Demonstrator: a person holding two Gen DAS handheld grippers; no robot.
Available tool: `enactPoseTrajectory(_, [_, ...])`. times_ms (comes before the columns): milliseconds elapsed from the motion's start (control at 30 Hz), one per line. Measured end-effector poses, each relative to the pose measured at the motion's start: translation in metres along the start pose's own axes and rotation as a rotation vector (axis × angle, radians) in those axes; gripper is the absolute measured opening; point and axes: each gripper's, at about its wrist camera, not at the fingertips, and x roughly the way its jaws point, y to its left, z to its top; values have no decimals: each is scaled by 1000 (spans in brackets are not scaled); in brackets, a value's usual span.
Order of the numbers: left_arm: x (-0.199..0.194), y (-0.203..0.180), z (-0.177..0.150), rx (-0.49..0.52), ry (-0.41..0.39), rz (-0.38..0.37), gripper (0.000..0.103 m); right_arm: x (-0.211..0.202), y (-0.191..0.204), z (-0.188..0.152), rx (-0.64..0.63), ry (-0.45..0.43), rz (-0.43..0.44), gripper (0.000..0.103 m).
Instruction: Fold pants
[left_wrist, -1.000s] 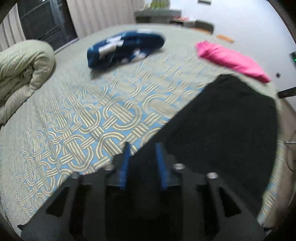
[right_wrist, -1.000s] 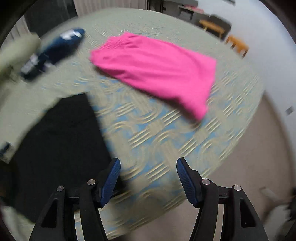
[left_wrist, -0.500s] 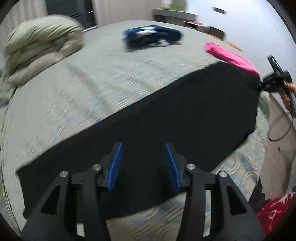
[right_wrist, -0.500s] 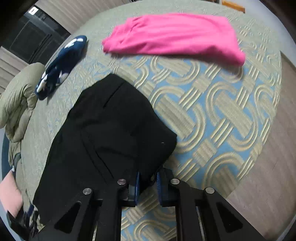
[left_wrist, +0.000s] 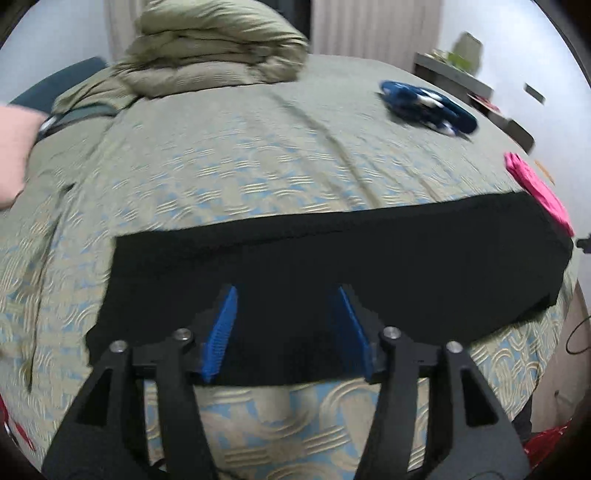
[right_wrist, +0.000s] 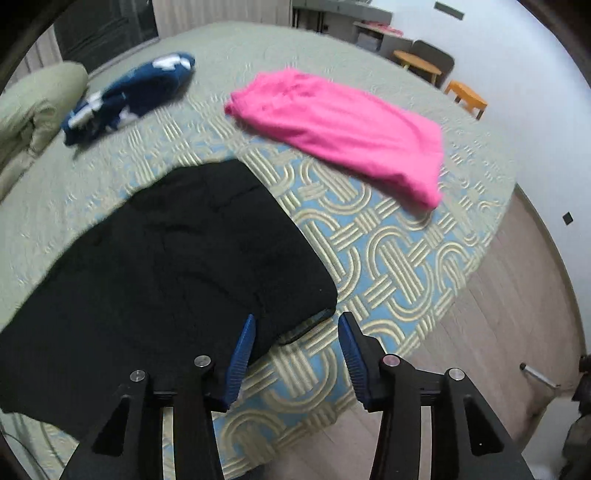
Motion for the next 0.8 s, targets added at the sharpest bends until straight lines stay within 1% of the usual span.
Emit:
enactPoseTrajectory(67, [-1,18,-9,-31,6,28,59,-19,23,-8,-46,-41,36,49])
enactPoseTrajectory(133, [0,37,-21,-85,27,50,59,-33,59,-17,-147,-72,104,50])
enactPoseTrajectory(167, [0,43,-25,-113,38,53,59,-40,86,-27,-234,-77,156,50])
enactPoseTrajectory(233, [0,63,-36,-190,56,51,59,-46,134,-46,-381,-62,249,50])
enactPoseTrajectory(267, [-1,72,-41,-226,55,51,59,-49,167,-62,-468,-43,310,50])
enactPoseTrajectory(333, [-3,84,-48,-267,44,53,59,-49,220,-91,-600,-2,405,50])
enactPoseTrajectory(367, [-3,89,-51,-284,42,56,59,-50,257,-112,-693,18,472,50])
enactPoseTrajectory(400, [-1,94,-54,-303,43,65,59,-51,278,-124,-748,22,502,50])
enactPoseTrajectory(433, [0,100,-56,-324,47,74,59,-52,307,-142,-824,11,524,50])
enactPoseTrajectory(500, [5,110,-63,-364,65,98,59,-57,347,-167,-928,-39,511,50])
enactPoseTrajectory(567, [7,119,-69,-394,76,113,59,-57,377,-187,-1018,-88,494,50])
enactPoseTrajectory(667, [10,140,-80,-483,81,73,59,-58,409,-208,-1113,-109,496,50])
enactPoseTrajectory(700, [11,149,-83,-535,75,42,59,-58,417,-212,-1136,-116,492,50])
enactPoseTrajectory(800, [17,163,-82,-613,57,6,59,-51,445,-218,-1179,-113,485,50])
